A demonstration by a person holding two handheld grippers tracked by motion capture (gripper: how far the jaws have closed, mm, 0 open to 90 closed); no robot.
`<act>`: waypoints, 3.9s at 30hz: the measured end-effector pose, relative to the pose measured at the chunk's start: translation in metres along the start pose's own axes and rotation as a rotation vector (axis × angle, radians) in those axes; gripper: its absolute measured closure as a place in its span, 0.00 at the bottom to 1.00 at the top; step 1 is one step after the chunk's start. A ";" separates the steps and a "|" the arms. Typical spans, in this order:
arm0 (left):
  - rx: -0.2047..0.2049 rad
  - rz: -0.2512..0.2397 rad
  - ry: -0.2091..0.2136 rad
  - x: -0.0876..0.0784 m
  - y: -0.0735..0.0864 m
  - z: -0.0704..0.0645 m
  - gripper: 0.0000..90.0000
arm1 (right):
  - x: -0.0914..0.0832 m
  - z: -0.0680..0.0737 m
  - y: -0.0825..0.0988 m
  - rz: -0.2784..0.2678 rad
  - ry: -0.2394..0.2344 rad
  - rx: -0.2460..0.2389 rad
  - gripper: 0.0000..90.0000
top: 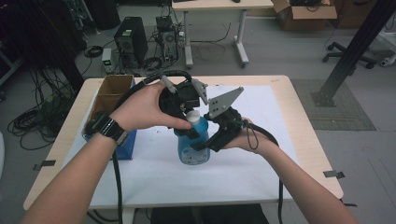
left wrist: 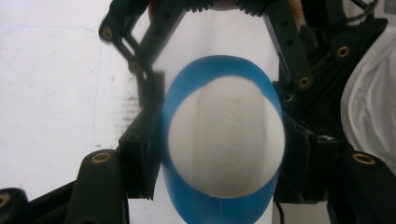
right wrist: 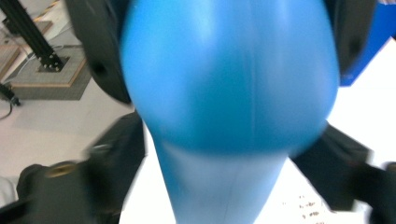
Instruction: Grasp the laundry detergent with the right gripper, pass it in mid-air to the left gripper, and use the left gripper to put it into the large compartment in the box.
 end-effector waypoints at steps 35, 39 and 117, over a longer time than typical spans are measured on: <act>-1.061 0.056 -0.404 -0.153 0.101 0.077 0.42 | -0.107 -0.036 0.105 0.347 0.252 0.278 0.05; -1.158 0.055 -0.431 -0.160 0.120 0.082 0.42 | -0.113 -0.035 0.109 0.346 0.263 0.286 0.06; -1.334 0.196 -0.307 0.007 0.223 0.113 0.42 | -0.120 -0.032 0.131 0.327 0.241 0.347 0.06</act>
Point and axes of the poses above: each handheld gripper's, and its own axes: x roughly forward along the jaws, y roughly out of its underside, z roughly to its left, the point moved 1 cm from there along x, roughly forward along the jaws, and after that the axes turned 4 degrees about z, right-handed, at the moved point
